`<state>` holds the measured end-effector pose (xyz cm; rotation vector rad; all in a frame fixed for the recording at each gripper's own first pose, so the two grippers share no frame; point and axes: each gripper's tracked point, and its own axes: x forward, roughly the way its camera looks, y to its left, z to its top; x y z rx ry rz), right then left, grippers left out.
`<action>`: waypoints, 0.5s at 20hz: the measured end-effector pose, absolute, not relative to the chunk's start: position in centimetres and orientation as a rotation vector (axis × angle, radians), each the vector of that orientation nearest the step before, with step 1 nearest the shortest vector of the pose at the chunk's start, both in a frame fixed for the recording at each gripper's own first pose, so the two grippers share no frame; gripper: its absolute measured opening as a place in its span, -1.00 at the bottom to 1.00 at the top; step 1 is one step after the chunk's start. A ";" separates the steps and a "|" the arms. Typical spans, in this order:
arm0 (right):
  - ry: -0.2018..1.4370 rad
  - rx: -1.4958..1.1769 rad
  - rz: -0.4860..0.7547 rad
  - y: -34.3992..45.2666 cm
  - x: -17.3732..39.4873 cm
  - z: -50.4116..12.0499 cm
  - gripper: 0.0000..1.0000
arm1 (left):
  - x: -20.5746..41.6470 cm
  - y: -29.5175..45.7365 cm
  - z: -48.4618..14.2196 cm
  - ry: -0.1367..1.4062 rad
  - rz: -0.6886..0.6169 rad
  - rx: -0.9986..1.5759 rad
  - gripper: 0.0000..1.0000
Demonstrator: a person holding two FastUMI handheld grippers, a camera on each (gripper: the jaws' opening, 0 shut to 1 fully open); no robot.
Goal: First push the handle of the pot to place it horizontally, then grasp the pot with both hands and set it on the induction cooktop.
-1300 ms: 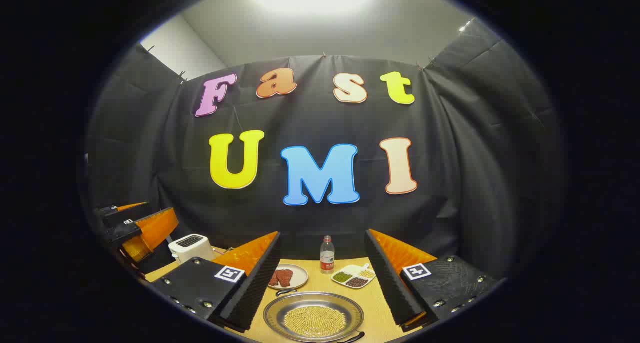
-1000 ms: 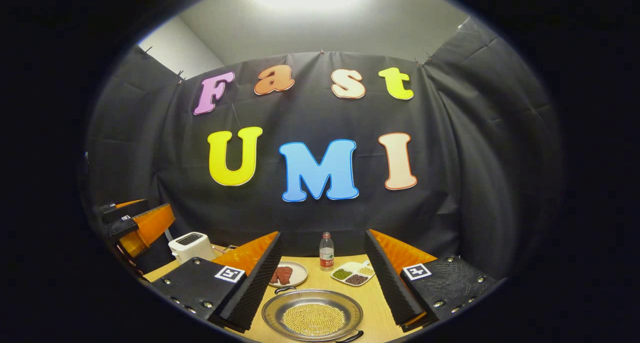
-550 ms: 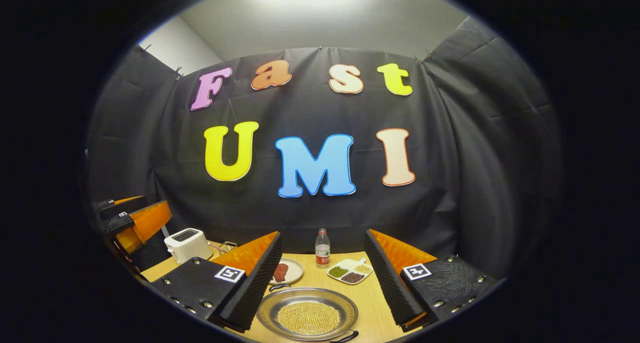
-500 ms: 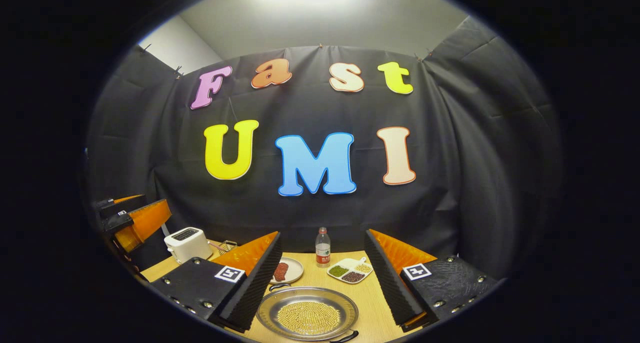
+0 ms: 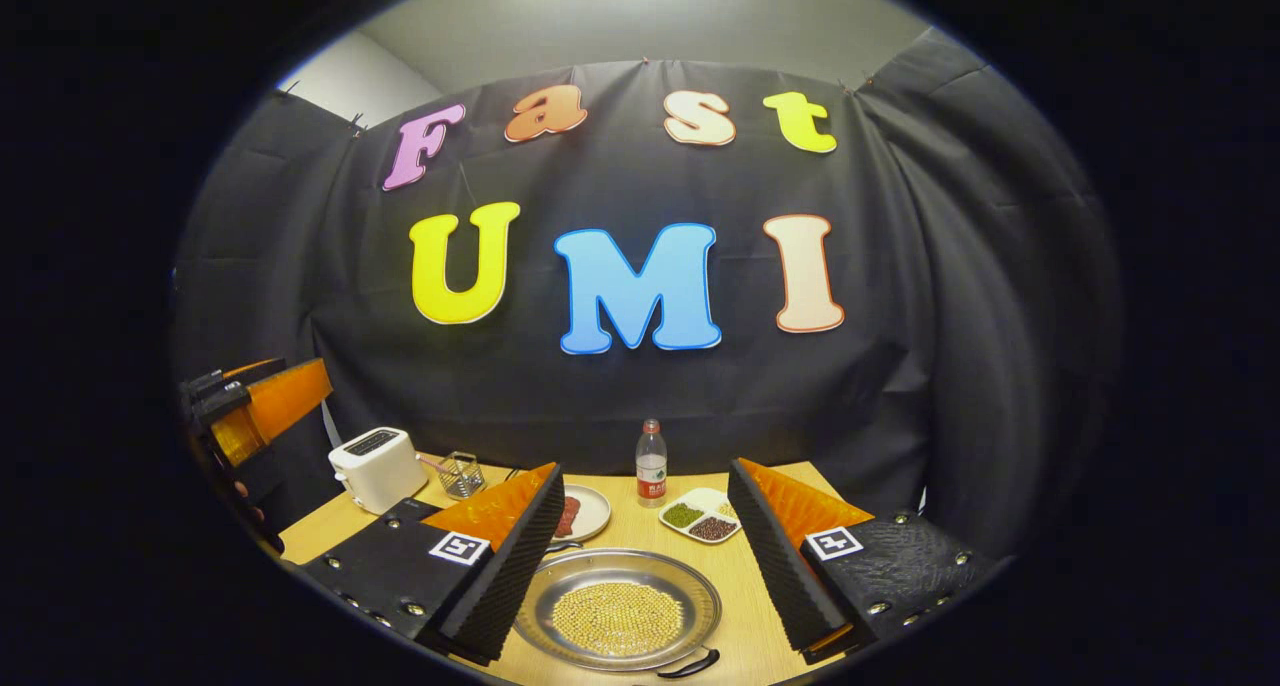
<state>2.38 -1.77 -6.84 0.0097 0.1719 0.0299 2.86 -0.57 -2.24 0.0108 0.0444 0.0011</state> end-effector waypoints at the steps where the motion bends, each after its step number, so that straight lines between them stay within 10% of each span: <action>1: 0.192 0.019 0.035 -1.7 2.3 -7.8 0.98 | 2.9 -0.8 -2.3 0.045 -0.001 0.012 1.00; 10: 0.459 0.060 0.102 -0.7 1.2 -17.6 0.99 | 3.8 -1.3 -3.1 0.065 -0.007 0.036 0.98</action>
